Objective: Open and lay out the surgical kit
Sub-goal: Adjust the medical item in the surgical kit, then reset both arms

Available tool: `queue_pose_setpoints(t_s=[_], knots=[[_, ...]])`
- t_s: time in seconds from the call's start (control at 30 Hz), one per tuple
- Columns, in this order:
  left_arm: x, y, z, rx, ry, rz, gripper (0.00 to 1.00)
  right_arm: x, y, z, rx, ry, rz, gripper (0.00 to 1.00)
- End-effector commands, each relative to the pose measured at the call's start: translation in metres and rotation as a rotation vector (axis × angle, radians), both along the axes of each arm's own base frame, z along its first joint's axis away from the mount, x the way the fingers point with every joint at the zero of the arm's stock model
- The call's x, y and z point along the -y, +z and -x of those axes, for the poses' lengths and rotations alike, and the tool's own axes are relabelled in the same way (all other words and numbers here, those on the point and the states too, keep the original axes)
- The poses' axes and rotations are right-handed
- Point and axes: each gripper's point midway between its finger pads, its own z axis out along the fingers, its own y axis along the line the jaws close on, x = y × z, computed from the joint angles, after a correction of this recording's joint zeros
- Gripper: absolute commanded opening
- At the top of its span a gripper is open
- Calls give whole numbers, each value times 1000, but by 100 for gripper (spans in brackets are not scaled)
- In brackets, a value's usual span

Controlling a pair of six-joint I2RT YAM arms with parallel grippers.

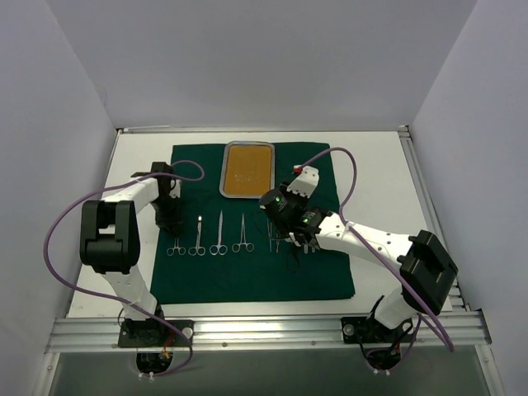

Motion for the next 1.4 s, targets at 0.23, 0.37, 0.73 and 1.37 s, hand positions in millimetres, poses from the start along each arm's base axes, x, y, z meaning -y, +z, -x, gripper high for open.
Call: queue_pose_setpoints(t_s=[0.23, 0.37, 0.73, 1.37], knots=[[5, 18, -33, 117, -10, 5, 2, 13, 13, -2, 42, -51, -12, 31], [6, 15, -27, 95, -5, 11, 6, 16, 10, -1, 35, -53, -2, 35], [4, 20, -23, 92, 7, 0, 47, 26, 13, -1, 40, -64, 9, 61], [-82, 139, -85, 541, 85, -74, 56, 271, -13, -65, -276, -202, 77, 84]])
